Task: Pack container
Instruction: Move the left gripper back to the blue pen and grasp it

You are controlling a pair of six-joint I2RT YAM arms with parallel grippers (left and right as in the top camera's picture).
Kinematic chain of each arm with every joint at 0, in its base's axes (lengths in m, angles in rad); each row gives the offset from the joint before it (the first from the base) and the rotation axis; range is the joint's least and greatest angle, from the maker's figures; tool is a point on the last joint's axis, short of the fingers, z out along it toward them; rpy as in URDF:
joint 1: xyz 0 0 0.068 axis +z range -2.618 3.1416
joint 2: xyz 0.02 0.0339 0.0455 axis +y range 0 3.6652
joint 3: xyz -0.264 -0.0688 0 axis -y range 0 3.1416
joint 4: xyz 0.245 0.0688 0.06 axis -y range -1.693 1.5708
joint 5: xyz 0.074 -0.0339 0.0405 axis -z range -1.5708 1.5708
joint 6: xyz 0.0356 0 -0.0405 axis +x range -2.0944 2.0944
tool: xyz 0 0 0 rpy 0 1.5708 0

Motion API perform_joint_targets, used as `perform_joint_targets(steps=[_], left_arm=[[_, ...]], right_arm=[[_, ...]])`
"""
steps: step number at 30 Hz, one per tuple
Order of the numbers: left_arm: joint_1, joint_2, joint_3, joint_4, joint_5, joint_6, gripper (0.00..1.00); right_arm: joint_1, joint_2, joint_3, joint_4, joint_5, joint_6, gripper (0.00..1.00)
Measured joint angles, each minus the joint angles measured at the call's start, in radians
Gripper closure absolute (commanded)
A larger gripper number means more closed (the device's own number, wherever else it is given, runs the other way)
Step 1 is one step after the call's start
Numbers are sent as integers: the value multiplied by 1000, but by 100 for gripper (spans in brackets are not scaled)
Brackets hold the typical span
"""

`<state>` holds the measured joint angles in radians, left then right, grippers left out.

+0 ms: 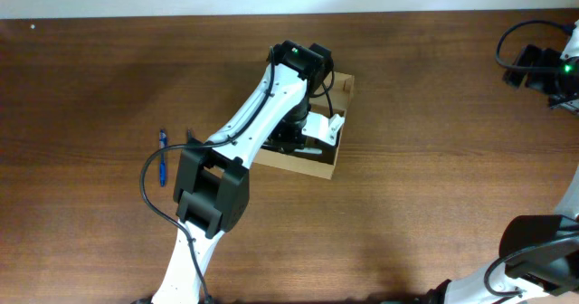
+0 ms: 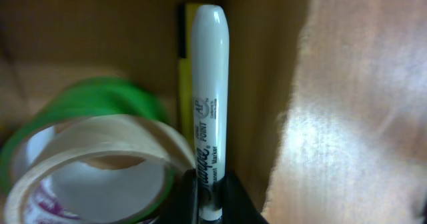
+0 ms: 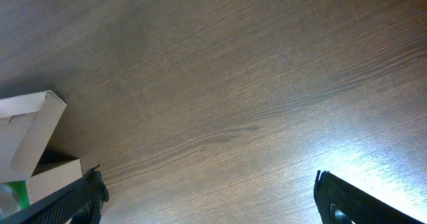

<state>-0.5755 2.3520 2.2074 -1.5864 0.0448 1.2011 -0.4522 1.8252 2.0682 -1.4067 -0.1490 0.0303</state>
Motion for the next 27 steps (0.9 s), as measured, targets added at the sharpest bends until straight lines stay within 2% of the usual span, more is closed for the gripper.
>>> perform_joint_targets(steps=[1,3,4,12,16,23,27], left_arm=[[0,0,0,6,-9,-10,80],[0,0,0,9,-23,-23,64],[0,0,0,13,-29,-31,63],[0,-18,7,35,-54,-98,62],[0,-77,32,63,-84,-186,62],[29,-353,48,226,-230,-428,58],[162,-548,50,301,-259,-581,59]], right_arm=[[0,0,0,0,0,0,1],[0,0,0,0,0,0,1],[0,0,0,0,0,0,1],[0,0,0,0,0,0,1],[0,0,0,0,0,0,1],[0,0,0,0,0,0,1],[0,0,0,0,0,0,1]])
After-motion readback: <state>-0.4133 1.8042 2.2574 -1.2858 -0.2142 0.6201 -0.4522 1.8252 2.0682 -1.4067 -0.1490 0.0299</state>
